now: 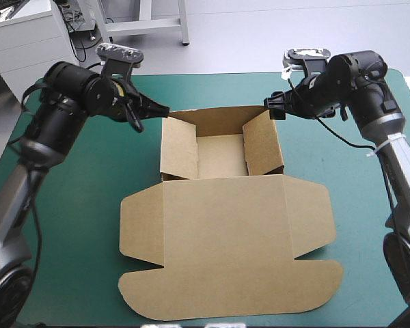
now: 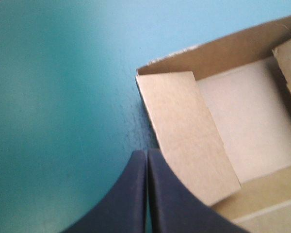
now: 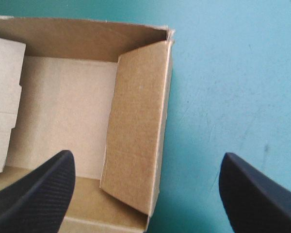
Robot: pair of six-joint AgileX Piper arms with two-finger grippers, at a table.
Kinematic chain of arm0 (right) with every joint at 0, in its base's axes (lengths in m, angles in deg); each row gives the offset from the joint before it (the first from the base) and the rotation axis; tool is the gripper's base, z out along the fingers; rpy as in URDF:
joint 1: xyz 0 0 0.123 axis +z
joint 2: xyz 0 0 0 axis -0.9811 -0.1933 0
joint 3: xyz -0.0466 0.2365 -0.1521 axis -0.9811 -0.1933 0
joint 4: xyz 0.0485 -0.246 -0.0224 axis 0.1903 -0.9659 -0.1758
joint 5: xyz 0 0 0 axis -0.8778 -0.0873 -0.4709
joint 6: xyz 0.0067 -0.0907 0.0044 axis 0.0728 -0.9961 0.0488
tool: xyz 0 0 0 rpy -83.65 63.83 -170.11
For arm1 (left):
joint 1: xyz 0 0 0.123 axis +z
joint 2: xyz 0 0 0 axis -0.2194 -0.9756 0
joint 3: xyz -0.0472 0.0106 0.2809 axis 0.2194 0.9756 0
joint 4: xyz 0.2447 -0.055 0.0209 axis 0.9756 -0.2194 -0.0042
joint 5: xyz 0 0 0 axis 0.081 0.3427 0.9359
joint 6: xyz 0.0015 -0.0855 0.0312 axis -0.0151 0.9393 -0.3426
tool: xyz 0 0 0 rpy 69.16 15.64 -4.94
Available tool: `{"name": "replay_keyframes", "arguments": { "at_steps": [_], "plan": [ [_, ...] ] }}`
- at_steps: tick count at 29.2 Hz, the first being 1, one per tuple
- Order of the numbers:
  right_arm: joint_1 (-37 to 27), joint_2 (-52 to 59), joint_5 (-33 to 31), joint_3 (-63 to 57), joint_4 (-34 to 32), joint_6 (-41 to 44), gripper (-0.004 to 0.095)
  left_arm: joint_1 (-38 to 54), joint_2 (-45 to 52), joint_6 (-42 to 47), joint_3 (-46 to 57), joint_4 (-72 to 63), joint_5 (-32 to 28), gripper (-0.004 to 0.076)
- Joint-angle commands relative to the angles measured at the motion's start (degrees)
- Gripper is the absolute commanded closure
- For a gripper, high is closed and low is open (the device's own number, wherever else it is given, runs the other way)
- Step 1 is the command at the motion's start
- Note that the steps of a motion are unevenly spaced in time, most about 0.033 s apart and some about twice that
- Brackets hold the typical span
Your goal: Fold the box
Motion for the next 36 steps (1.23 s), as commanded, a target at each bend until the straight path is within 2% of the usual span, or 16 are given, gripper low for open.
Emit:
{"name": "replay_keyframes", "arguments": {
  "at_steps": [1,7,17,30,34,36],
  "plan": [
    [-0.1,5.7,-0.1,-4.8,0.9,-0.7,0.0156,-0.2,14.5,-0.1,9.6,-0.6,2.7,0.0742],
    [2.9,4.5,0.9,-6.9,-0.1,-0.6,0.0157,-0.2,30.3,-0.1,26.3,-0.3,1.2,0.0743],
    [3.1,-4.3,4.1,-6.9,-1.6,0.6,0.0156,-0.2,49.3,-1.3,45.1,0.8,-2.3,0.0743],
    [2.7,-11.5,5.8,-6.9,-2.5,2.0,0.0157,-0.2,62.4,-1.3,65.4,0.7,-15.2,0.0743],
    [2.7,-11.7,5.8,-6.9,-1.9,2.1,0.0161,-0.2,64.3,-1.3,68.5,0.3,-16.0,0.0743],
    [2.7,-11.7,5.5,-6.9,-1.3,2.1,0.0203,-0.2,64.6,-1.3,69.0,0.3,-16.0,0.0743]
  ]
}}
